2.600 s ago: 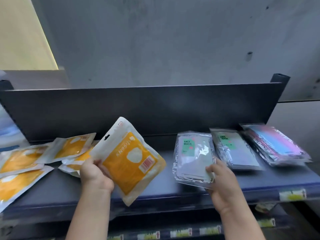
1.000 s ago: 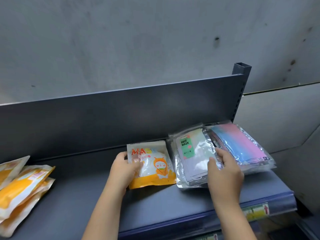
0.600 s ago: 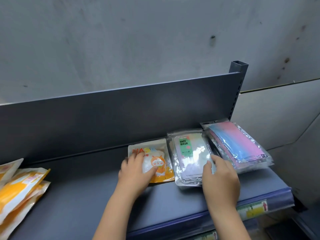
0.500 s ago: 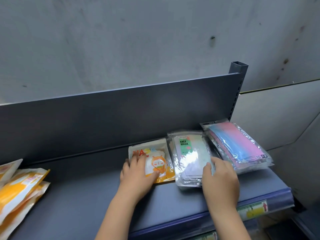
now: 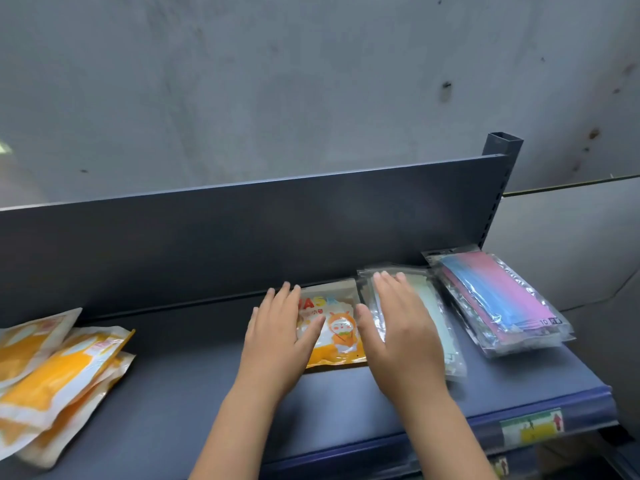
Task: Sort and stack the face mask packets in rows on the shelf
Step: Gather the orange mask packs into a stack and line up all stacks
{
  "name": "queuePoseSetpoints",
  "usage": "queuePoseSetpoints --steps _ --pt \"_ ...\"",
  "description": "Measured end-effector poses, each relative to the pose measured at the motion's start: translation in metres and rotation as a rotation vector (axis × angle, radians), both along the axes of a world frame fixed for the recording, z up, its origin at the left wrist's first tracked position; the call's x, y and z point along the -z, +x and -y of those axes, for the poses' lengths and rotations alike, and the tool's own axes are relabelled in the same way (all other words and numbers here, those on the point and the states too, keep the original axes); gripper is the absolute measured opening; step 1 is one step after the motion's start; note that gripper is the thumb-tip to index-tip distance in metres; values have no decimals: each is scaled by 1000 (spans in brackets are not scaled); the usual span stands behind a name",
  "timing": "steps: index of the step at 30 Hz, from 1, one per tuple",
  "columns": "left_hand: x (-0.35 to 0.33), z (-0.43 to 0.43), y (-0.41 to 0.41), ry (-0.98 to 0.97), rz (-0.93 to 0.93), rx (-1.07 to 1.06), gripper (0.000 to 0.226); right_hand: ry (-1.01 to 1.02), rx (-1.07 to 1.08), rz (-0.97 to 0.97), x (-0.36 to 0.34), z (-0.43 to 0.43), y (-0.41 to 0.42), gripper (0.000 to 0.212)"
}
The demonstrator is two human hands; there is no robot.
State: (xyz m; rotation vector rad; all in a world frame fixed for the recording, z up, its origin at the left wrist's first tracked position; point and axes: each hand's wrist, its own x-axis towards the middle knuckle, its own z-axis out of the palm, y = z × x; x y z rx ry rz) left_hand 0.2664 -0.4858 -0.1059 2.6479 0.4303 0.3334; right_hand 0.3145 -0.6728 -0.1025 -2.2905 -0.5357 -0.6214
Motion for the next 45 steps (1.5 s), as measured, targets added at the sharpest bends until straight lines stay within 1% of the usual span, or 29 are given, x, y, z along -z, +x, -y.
queuePoseSetpoints --steps 3,6,9,14,17,21,24,29,34,37,39,40,42,43,45 --pt "-12 -19 -18 50 67 -9 81 -163 -98 -50 -10 -31 -7 73" --pt "-21 -45 -38 180 108 -47 89 -214 -152 -87 -12 -65 -22 76" --pt "-19 -68 -61 272 111 -81 84 -240 -181 -126 -7 -93 -40 78" --pt "-7 -96 -97 283 78 -148 80 -290 -239 -170 6 -123 -66 78" --pt "-1 -107 -112 317 31 -207 80 -286 -271 -204 6 -136 -77 80" --pt "-4 -121 -124 336 -10 -279 81 -282 -323 -242 1 -155 -83 72" --pt "-9 -133 -137 365 -25 -322 79 -263 -373 -288 -3 -170 -88 72" --pt "-14 -165 -161 356 -7 -418 79 -193 -459 -339 -3 -201 -100 71" --pt "-12 -202 -196 340 20 -461 79 -165 -501 -377 -4 -239 -125 71" --pt "-11 -235 -219 293 22 -500 83 -145 -501 -406 -6 -267 -147 71" --pt "-12 -263 -229 226 19 -517 80 -121 -478 -474 -6 -288 -165 69" --pt "-13 -278 -234 202 19 -516 76 -109 -446 -521 -6 -300 -174 64" --pt "-13 -312 -239 189 7 -499 70 -42 -335 -639 -8 -329 -190 47" --pt "-13 -330 -239 183 -10 -491 70 -6 -273 -696 -9 -344 -196 44" --pt "-9 -361 -236 139 -49 -474 75 11 -150 -753 -9 -367 -206 54"
